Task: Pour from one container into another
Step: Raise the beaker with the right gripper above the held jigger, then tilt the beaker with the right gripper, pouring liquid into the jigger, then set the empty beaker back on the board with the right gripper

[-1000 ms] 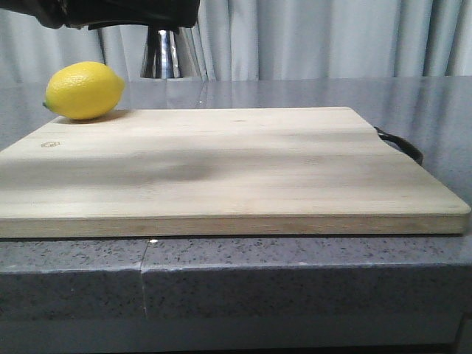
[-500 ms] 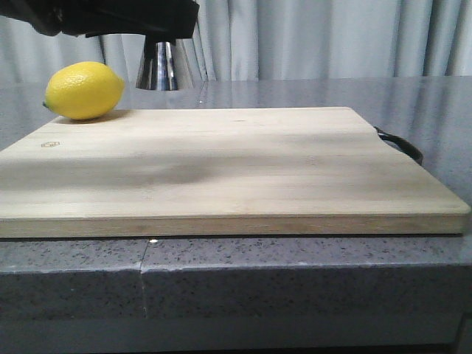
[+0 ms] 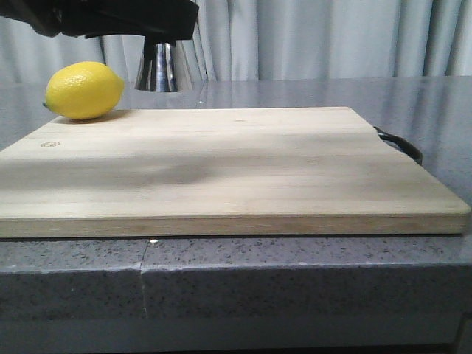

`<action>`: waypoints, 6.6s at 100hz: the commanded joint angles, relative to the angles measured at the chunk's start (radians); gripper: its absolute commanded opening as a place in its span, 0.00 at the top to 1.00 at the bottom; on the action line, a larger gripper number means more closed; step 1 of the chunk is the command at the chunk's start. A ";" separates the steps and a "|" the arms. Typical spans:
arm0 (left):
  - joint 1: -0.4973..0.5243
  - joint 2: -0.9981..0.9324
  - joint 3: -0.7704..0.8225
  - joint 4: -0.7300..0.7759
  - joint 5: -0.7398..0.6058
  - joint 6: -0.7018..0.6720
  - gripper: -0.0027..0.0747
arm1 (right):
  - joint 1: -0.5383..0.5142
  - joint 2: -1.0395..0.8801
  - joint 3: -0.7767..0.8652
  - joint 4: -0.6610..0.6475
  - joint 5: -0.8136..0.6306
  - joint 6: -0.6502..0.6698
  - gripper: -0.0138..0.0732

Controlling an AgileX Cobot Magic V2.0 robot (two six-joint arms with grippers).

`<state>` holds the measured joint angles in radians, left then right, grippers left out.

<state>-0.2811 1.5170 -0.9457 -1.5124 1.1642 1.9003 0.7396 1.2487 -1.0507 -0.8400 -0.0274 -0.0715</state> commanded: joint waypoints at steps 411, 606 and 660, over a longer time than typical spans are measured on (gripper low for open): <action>-0.008 -0.040 -0.025 -0.069 0.114 -0.005 0.99 | -0.001 -0.035 -0.040 -0.542 -0.062 0.485 0.52; -0.008 -0.040 -0.025 -0.068 0.114 -0.005 0.99 | -0.600 0.564 0.022 -0.230 -0.917 0.744 0.52; -0.008 -0.040 -0.025 -0.055 0.110 -0.005 0.99 | -0.600 0.566 0.022 -0.230 -0.865 0.748 0.47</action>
<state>-0.2811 1.5170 -0.9457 -1.4996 1.1659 1.9003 0.1463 1.8569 -1.0049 -1.0984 -0.8725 0.6819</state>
